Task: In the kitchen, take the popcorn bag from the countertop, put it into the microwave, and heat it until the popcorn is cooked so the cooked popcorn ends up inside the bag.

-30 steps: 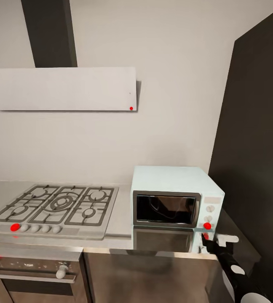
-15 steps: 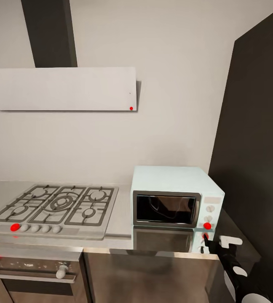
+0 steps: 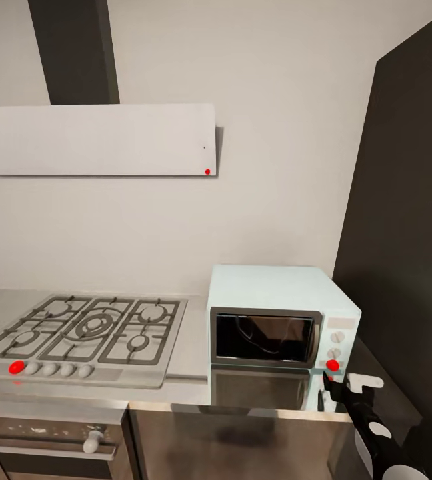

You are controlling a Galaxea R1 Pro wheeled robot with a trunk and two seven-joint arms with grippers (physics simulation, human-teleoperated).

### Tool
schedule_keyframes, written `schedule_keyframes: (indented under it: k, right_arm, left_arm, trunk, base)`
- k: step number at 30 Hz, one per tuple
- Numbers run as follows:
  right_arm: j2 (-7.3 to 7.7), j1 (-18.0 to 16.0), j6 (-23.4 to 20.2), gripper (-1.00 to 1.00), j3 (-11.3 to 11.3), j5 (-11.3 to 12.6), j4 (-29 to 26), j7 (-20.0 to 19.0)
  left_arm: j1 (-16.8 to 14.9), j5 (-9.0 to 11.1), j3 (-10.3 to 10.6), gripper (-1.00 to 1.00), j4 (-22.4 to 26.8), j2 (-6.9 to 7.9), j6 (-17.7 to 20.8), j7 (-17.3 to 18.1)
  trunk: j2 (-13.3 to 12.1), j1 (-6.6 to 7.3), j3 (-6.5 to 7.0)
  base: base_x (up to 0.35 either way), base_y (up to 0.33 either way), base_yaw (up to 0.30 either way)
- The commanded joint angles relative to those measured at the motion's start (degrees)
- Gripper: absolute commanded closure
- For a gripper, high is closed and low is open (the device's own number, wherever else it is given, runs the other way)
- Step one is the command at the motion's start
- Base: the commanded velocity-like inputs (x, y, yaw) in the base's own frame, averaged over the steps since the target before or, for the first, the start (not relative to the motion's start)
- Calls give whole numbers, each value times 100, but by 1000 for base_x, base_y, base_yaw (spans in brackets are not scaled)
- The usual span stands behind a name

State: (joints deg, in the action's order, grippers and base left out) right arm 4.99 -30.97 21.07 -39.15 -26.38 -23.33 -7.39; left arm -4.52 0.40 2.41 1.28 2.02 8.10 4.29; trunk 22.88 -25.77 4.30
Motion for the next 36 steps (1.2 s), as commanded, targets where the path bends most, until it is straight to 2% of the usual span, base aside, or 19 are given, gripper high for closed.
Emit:
schedule_keyframes:
  k: [1,2,3,13,19,36]
  right_arm:
    - [-1,-5,24,-100,-49,-25,4,-43]
    - [0,-5,26,-100,-47,-25,4,-43]
    - [-1,-5,26,100,-45,-25,4,-43]
    - [-4,-5,26,100,-49,-25,4,-43]
    - [-4,-5,25,100,-49,-25,4,-43]
    - [-4,-5,24,100,-49,-25,4,-52]
  left_arm:
    - [2,4,23,-100,13,5,33,19]
    - [3,4,23,-100,13,3,33,19]
    - [3,4,23,-100,13,2,33,19]
    - [2,4,23,-100,13,7,35,19]
    - [1,4,23,-100,13,7,35,19]
    - [2,3,23,-100,13,0,33,19]
  trunk:
    - [4,-2,-2]
    - [4,-2,-2]
    - [4,-2,-2]
    - [4,-2,-2]
    - [4,-2,-2]
    - [4,-2,-2]
  base:
    - [6,0,0]
    - [4,0,0]
    - [2,0,0]
    - [6,0,0]
    - [191,38,0]
    - [66,2,0]
